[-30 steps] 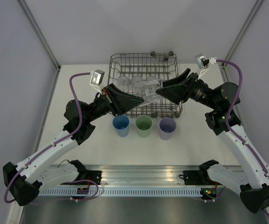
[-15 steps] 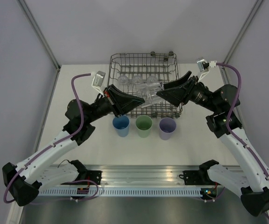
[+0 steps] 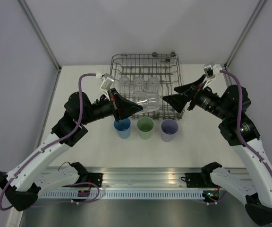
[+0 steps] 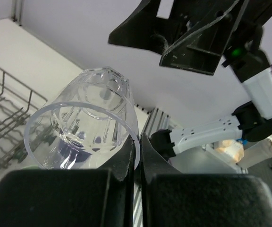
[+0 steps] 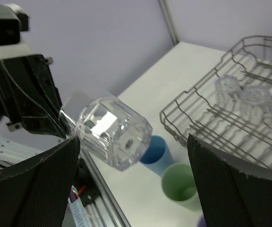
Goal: Unload the cups from the dish rack
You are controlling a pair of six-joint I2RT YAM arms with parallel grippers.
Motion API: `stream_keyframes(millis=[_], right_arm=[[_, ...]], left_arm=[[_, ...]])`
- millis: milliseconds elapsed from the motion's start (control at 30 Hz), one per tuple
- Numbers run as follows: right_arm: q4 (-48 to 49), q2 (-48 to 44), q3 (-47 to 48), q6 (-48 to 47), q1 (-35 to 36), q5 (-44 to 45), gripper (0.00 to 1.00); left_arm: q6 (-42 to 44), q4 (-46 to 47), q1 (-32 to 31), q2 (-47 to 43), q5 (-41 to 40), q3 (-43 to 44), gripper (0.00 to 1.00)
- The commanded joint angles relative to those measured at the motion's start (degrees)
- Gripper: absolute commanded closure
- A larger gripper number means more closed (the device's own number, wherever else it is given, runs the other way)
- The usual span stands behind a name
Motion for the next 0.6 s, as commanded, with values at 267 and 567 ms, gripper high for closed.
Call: stream_keyframes(millis=[267,567], right_arm=[[-22.28,-4.62,7.75,-15.26,0.17,14.84,0.02],[-25.28,-4.53,8.01,-16.59,0.17,17.13,0.02]], left_arm=[[19.76,-47.79,-0.3,-0.16,-10.18,17.51,0.98],[15.9,-69.27,-0.48,-2.8,-37.42,18.49,0.98]])
